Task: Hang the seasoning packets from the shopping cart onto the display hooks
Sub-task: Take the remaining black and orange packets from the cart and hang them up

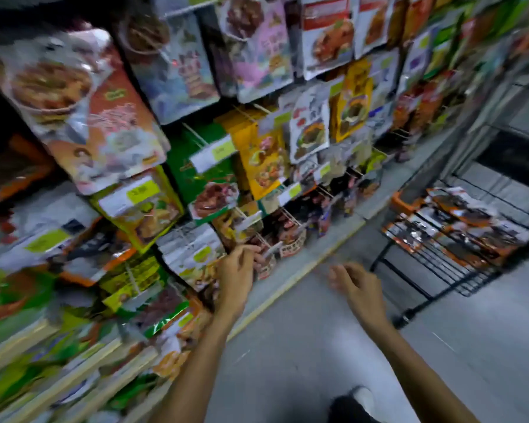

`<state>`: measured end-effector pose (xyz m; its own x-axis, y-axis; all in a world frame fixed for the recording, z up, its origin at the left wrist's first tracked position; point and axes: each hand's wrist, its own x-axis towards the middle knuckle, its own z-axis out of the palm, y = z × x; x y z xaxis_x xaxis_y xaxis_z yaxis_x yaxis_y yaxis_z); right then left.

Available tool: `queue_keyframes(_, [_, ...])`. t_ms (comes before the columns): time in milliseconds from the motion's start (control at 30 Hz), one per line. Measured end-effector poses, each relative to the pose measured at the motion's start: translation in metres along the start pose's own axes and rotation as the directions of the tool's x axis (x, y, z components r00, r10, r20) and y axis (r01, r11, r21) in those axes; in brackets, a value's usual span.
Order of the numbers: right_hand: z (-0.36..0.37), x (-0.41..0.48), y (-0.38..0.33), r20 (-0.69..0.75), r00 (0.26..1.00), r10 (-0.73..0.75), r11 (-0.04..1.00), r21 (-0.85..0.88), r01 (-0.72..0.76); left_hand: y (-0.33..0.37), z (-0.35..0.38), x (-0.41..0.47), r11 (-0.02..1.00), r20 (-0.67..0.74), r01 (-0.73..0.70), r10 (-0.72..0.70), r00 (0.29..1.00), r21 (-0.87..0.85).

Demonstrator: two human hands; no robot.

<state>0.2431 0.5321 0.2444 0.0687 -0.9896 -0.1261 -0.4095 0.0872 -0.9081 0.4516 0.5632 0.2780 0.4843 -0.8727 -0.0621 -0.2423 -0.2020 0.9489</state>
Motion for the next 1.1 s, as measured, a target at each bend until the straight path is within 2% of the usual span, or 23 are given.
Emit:
queue_keyframes(167, [-0.113,-0.003,0.088,-0.138,0.967,0.213,0.976,-0.012,-0.216,-0.014,0.141,-0.017,0.997,0.213,0.079,-0.082,0.974,0.021])
queue_keyframes(300, [-0.180,0.006,0.126,-0.239,0.929,0.284,0.956,0.000,-0.292,-0.011,0.227,-0.017,0.993,0.337,0.043,-0.078,0.938,0.112])
queue_keyframes(433, [-0.225,0.036,0.141,-0.317,0.890,0.328,0.944,0.078,-0.320,0.006,0.283,0.007,0.977,0.410,-0.033,-0.057,0.910,0.210])
queue_keyframes(633, [-0.265,0.100,0.156,-0.432,0.810,0.397,0.918,0.183,-0.352,0.031,0.360,0.075,0.934,0.522,-0.187,0.000,0.853,0.305])
queue_keyframes(733, [-0.279,0.144,0.167,-0.476,0.762,0.440,0.898,0.231,-0.374,0.041,0.403,0.122,0.885,0.573,-0.325,0.083,0.816,0.335])
queue_keyframes(800, [-0.285,0.176,0.173,-0.496,0.735,0.462,0.887,0.234,-0.398,0.051,0.431,0.155,0.870,0.603,-0.369,0.109,0.790,0.326])
queue_keyframes(933, [-0.291,0.245,0.190,-0.493,0.690,0.530,0.848,0.286,-0.447,0.065,0.482,0.225,0.843,0.615,-0.408,0.121,0.779,0.351])
queue_keyframes(1100, [-0.284,0.329,0.229,-0.436,0.687,0.581,0.813,0.283,-0.508,0.059,0.533,0.294,0.745,0.594,-0.510,0.193,0.781,0.429])
